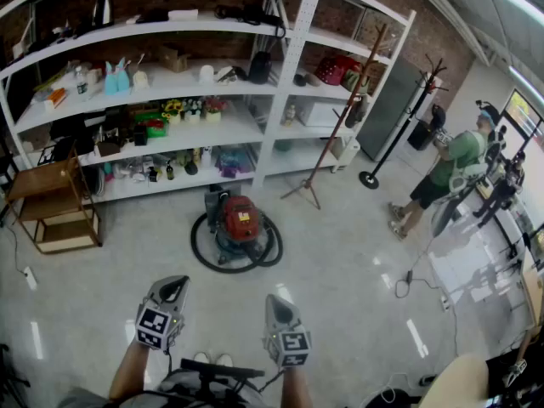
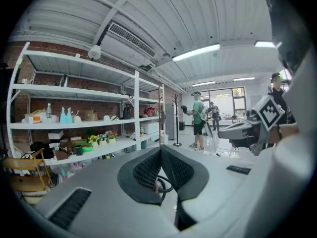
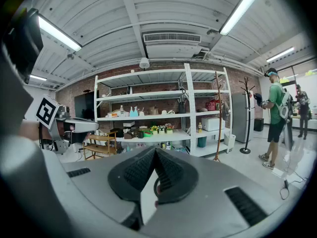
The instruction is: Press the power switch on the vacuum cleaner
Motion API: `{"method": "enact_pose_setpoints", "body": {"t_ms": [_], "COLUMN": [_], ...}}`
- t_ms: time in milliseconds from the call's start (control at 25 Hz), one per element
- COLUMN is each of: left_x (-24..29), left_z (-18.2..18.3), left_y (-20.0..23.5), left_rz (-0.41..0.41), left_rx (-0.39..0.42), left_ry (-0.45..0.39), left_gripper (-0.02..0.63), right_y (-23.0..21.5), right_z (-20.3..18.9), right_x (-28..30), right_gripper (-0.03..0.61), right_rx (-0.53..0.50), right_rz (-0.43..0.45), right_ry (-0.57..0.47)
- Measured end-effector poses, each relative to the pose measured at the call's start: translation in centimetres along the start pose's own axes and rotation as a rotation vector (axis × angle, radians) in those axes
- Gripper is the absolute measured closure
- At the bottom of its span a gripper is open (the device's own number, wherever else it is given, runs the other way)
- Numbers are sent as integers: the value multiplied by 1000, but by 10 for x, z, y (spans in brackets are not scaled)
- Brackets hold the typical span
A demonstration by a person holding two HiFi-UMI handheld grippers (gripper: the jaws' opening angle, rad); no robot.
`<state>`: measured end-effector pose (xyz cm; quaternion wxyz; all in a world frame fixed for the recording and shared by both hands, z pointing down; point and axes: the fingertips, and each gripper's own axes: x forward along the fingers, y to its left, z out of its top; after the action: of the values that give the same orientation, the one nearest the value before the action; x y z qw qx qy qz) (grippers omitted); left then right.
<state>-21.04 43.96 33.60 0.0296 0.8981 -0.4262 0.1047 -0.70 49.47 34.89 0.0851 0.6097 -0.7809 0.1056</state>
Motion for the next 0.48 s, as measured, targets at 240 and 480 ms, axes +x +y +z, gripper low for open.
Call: {"method": "enact_pose_setpoints", "body": {"t_ms": [240, 480], "left_x": [-2, 0], "left_z": [3, 3], "left_y": [-4, -4], "left_rz": [-1, 1], "left_rx": [1, 2], "left_ry": [-2, -4], "left_gripper": [606, 605], "right_y": [-2, -9], "right_z": [2, 1], "right_x": [-4, -4], "right_gripper": [569, 568], "right_rx": [13, 27], "right_rz": [-6, -7], "right_ry": [-15, -45]}}
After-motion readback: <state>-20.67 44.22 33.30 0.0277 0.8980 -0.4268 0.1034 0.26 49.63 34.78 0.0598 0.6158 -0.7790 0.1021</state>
